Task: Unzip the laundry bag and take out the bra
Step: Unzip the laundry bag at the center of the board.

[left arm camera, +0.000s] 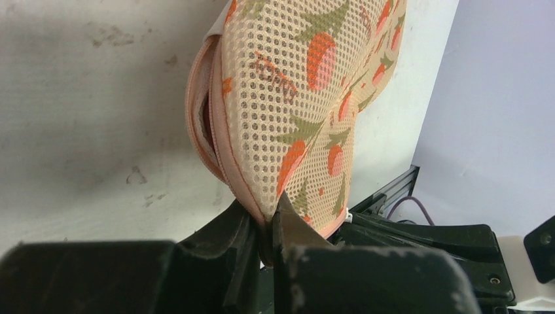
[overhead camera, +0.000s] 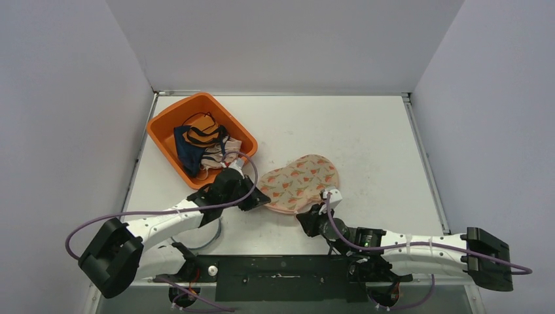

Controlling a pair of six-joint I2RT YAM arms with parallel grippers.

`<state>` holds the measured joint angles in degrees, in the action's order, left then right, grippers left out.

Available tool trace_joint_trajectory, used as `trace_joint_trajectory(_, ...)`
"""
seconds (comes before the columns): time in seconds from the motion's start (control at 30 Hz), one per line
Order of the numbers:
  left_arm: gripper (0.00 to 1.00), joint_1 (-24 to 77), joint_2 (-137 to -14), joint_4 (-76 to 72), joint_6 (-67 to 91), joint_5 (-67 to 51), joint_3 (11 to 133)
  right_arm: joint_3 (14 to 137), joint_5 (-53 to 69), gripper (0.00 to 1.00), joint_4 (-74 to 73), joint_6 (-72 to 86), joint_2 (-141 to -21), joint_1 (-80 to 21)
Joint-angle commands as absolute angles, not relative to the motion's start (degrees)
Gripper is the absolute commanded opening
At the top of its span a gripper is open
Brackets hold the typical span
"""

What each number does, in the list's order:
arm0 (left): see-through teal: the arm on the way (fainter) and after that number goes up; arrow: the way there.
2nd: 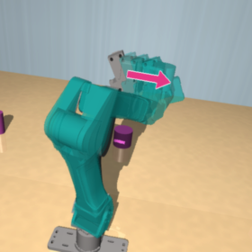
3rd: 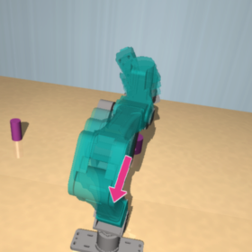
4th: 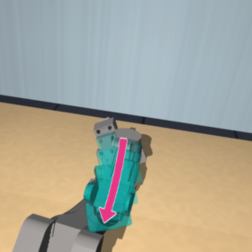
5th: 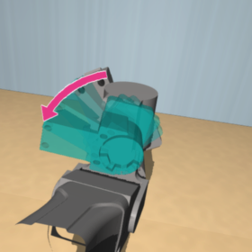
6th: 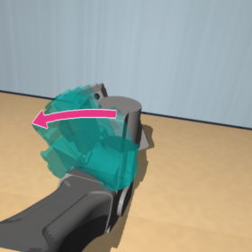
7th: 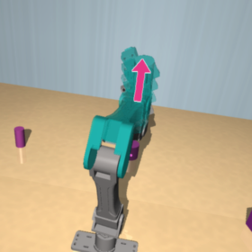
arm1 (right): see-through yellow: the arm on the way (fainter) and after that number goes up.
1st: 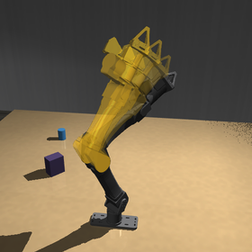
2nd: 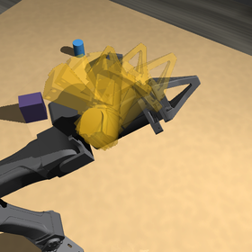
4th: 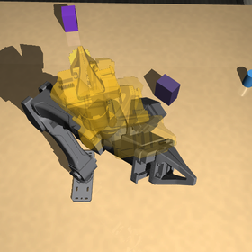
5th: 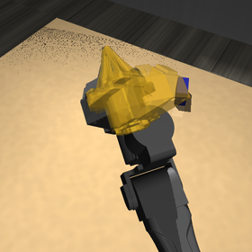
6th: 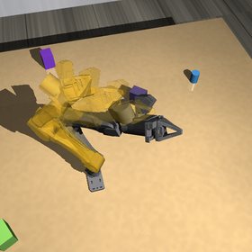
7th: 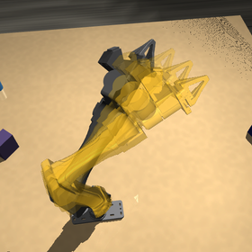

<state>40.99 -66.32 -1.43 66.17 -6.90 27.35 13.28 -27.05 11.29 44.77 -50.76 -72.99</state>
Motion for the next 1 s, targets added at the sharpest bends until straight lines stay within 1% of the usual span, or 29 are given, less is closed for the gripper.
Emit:
trace_joint_trajectory(0.0, 0.00, 37.5, -70.9, -0.3, 56.6, -9.7, 33.5, 11.4, -27.2, 0.05, 11.3, 43.7, -48.5, -73.0)
trace_joint_trajectory(0.07, 0.09, 36.5, -74.1, -0.7, 55.0, -12.0, 36.0, 11.2, -25.9, 0.05, 13.6, 43.3, -49.8, -73.2)
trace_joint_trajectory(0.1, 0.16, 36.2, -75.8, -0.9, 54.4, -13.0, 37.4, 11.3, -25.6, 0.05, 14.7, 43.2, -50.9, -73.2)
trace_joint_trajectory(0.13, 0.27, 36.0, -77.2, -0.8, 54.1, -13.4, 38.8, 11.4, -25.4, 0.05, 15.7, 43.2, -52.1, -73.4)
trace_joint_trajectory(0.17, 0.40, 35.8, -78.5, -0.6, 53.8, -13.8, 40.0, 11.7, -25.2, 0.05, 16.7, 43.2, -53.2, -73.4)
trace_joint_trajectory(0.2, 0.51, 35.7, -79.5, -0.3, 53.6, -14.1, 41.1, 12.0, -25.2, 0.05, 17.9, 43.3, -54.3, -73.5)
trace_joint_trajectory(0.23, 0.60, 35.6, -80.0, -0.1, 53.7, -14.1, 41.9, 12.2, -25.2, 0.05, 18.9, 43.4, -55.3, -73.4)
trace_joint_trajectory(0.33, 0.82, 35.7, -79.3, 4.2, 53.6, -12.5, 42.8, 13.2, -24.5, 0.05, 22.7, 43.5, -58.1, -73.4)
trace_joint_trajectory(0.37, 0.87, 35.6, -78.6, 5.6, 53.7, -11.8, 42.5, 13.7, -24.5, 0.05, 23.5, 43.4, -59.2, -73.4)
trace_joint_trajectory(0.4, 0.89, 35.6, -77.7, 7.0, 53.7, -11.4, 42.0, 14.3, -24.3, 0.05, 24.5, 43.3, -60.3, -73.4)
trace_joint_trajectory(0.5, 0.91, 35.6, -73.9, 10.4, 54.8, -11.0, 38.3, 16.2, -22.9, 0.05, 27.6, 42.3, -64.6, -72.9)
trace_joint_trajectory(0.67, 0.94, 35.7, -64.6, 8.9, 60.6, -13.0, 28.4, 19.5, -19.0, 0.05, 31.9, 40.5, -71.1, -71.0)
trace_joint_trajectory(0.77, 1.00, 36.1, -59.1, 7.2, 64.8, -12.8, 24.3, 21.5, -17.0, 0.05, 33.4, 39.5, -73.8, -70.0)
trace_joint_trajectory(0.8, 0.97, 36.3, -57.5, 6.5, 66.1, -12.4, 23.4, 21.9, -16.4, 0.05, 33.7, 39.2, -74.5, -69.9)
trace_joint_trajectory(0.9, 0.96, 36.3, -55.6, 4.3, 68.3, -10.3, 22.9, 22.9, -15.1, 0.05, 33.9, 38.4, -76.0, -69.8)
trace_joint_trajectory(0.97, 0.96, 36.5, -56.7, 1.3, 69.3, -10.2, 23.7, 23.1, -14.0, 0.05, 34.1, 38.2, -76.4, -69.8)
